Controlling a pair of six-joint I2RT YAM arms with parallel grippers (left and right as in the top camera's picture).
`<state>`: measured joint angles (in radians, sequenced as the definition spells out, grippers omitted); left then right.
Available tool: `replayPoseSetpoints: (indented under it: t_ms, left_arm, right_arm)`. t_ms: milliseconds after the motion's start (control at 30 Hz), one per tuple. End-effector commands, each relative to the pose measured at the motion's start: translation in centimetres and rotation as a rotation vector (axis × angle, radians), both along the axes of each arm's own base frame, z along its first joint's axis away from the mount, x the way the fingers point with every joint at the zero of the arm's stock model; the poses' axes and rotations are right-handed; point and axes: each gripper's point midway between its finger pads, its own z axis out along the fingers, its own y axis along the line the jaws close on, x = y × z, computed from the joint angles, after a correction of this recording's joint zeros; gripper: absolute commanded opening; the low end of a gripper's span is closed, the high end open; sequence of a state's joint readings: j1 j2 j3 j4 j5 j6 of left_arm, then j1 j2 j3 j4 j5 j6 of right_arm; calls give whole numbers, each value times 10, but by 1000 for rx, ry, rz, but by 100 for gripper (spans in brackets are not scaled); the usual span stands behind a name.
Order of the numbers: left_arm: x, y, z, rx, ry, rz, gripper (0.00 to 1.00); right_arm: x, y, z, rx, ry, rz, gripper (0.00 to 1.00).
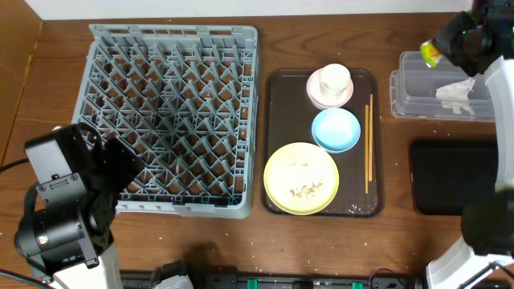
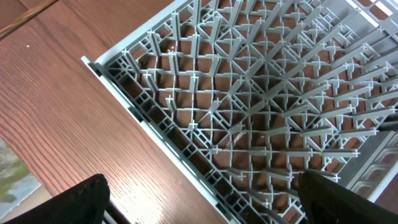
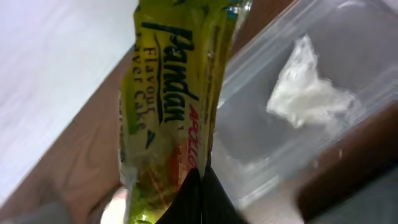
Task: Sort waste into correct bins and load items into the dishwasher
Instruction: 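Carry the wrapper with the right gripper and drop it in the bin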
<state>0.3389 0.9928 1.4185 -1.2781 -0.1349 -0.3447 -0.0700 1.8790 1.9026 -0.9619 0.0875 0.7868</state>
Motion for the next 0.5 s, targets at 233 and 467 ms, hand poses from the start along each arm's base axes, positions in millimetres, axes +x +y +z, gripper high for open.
replayPoseSetpoints:
  t_ms: [233, 467]
  left_arm:
    - [-1, 3, 4, 6, -9, 22, 98]
    - [-1, 3, 4, 5, -10, 22, 98]
  right_arm:
    - [12, -33, -58, 11, 99, -38, 66]
    - [0, -9, -23, 104, 45, 34, 80]
